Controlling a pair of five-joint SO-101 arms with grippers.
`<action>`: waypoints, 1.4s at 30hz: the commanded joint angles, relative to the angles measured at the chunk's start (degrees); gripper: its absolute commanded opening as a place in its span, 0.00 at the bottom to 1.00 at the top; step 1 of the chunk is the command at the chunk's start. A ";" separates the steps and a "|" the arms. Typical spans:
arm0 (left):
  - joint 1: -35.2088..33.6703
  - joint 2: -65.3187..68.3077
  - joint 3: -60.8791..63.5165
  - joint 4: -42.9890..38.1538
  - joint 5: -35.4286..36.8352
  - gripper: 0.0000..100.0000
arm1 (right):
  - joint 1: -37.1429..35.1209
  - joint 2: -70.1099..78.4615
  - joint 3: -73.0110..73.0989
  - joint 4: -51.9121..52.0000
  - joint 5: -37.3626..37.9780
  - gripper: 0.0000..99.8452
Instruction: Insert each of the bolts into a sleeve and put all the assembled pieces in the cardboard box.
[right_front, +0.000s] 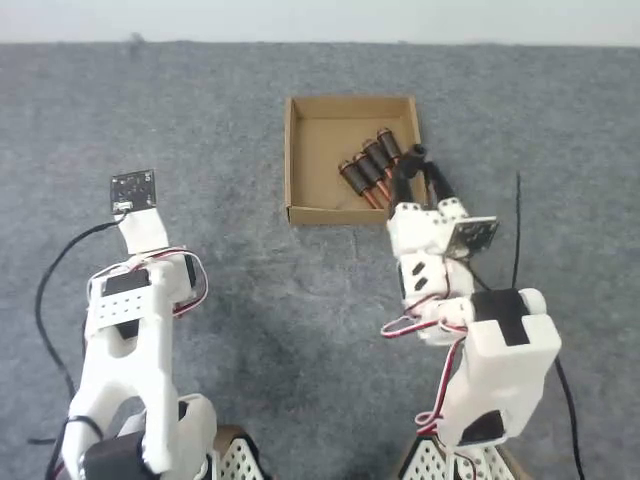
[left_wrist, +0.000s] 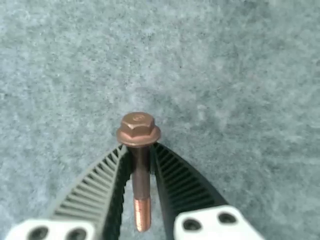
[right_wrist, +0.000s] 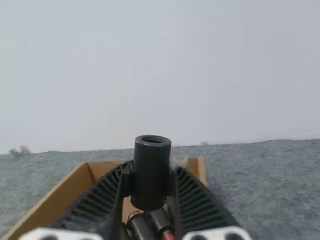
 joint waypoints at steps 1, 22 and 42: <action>-0.26 -2.37 -0.66 -1.58 -0.53 0.01 | -1.71 -1.10 2.90 -3.82 -0.62 0.01; -0.26 -2.37 -0.66 -1.58 -0.53 0.01 | -14.29 -1.27 24.70 -16.22 9.23 0.01; 12.04 -2.73 -1.10 -12.40 0.00 0.01 | -14.37 -4.88 25.58 -13.85 9.23 0.01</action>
